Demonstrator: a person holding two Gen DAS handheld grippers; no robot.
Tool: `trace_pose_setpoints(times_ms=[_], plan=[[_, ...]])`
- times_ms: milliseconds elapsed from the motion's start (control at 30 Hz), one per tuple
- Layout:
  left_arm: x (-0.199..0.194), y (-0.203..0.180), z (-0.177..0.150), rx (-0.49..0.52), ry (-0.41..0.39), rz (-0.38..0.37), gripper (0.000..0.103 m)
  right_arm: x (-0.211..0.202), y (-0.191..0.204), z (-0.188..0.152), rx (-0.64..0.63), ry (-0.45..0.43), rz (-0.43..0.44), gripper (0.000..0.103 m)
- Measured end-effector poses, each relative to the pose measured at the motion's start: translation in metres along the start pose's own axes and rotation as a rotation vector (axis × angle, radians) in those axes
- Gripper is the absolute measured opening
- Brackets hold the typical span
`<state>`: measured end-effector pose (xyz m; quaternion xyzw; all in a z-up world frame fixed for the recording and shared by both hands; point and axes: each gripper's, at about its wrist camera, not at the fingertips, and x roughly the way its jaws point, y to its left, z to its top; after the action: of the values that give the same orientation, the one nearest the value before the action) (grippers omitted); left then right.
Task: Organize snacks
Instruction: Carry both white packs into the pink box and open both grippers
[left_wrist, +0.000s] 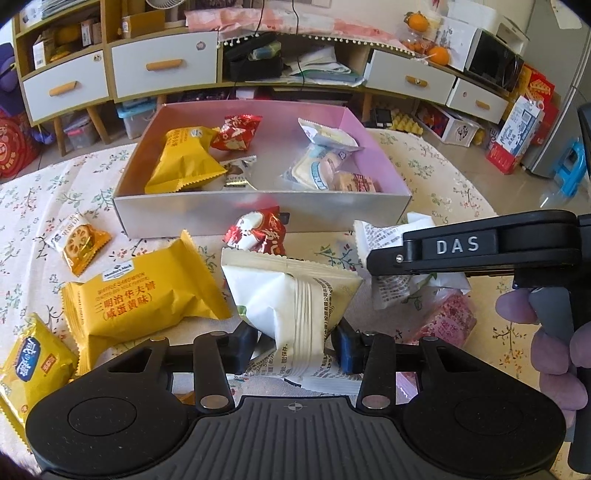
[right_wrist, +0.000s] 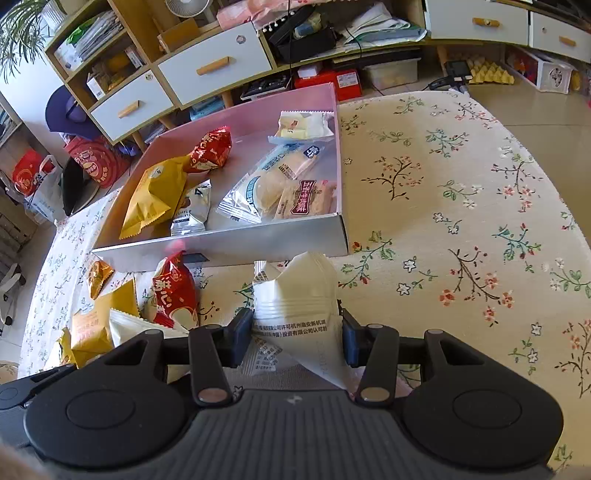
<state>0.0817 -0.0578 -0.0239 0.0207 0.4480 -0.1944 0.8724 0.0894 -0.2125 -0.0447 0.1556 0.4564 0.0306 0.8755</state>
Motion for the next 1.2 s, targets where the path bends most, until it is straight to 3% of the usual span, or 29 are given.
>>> trace_pose_setpoints(times_ms=[367,800,1200], plan=[[-0.018,0.017,0.008,-0.057,-0.033,-0.012,0.041,-0.014,0.001,0.001,0.012,-0.005,0.009,0.045],[-0.04,0.022,0.037,-0.06,-0.135,0.004,0.041,-0.045,0.009,0.022,0.053,-0.106,0.078,0.045],[0.0,0.033,0.092,-0.063,-0.153,0.02,0.041,-0.025,0.012,0.073,0.033,-0.167,0.091,0.045]])
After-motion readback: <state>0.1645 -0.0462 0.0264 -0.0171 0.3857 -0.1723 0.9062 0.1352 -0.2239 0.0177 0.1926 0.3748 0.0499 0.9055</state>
